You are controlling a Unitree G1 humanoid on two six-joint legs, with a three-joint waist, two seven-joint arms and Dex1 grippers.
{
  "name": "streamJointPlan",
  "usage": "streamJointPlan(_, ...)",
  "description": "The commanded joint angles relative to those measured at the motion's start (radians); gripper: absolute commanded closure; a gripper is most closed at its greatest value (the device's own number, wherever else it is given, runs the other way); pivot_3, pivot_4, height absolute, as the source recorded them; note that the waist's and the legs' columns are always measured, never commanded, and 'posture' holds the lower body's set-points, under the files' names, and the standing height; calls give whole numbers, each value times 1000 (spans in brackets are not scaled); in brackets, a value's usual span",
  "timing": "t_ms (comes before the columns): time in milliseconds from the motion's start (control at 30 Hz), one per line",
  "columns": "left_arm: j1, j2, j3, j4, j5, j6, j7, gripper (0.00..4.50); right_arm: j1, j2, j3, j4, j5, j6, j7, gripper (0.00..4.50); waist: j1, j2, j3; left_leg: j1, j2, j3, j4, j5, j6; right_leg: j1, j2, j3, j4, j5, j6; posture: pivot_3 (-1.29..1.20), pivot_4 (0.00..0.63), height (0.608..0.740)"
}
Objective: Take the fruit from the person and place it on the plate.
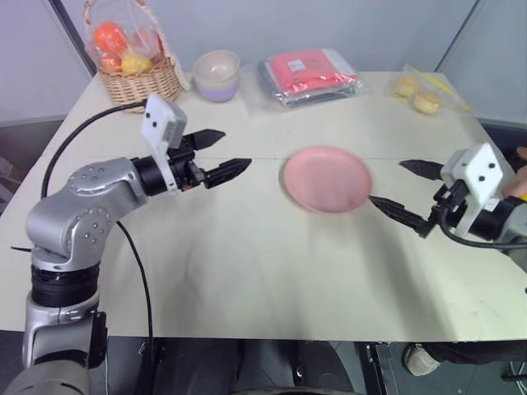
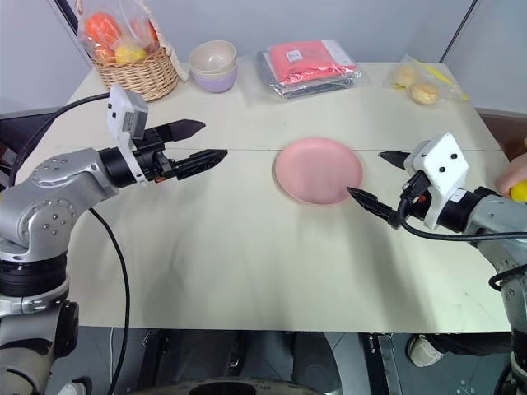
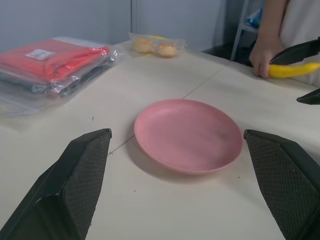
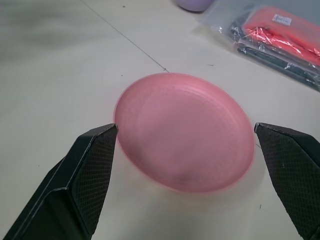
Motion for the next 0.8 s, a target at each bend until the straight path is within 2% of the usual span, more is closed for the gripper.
streamJointPlan(33,-17,-1,-3,-8,1,-21,-7,72,-1,-11,-47,-41,10,-10,-5,0,0,0,0,0,0,0,0,0,0,0,0,0,0,0,0,0,150,740)
streamJointPlan(500,-27,-7,-13,1,7,-24,-10,72,-22,-6,-41,-51,23,-5,-27,0,0,0,0,0,0,0,0,0,0,0,0,0,0,0,0,0,150,740)
streamJointPlan(633,-33,-9,-15,6,9,-25,-9,72,-120,32,-8,-40,61,17,-81,0,-3,0,0,0,0,0,0,0,0,0,0,0,0,0,0,0,150,740)
streamJointPlan(800,-37,-11,-20,9,14,-30,-12,72,-322,128,96,1,82,74,-193,0,-3,0,0,0,0,0,0,0,0,0,0,0,0,0,0,0,150,740)
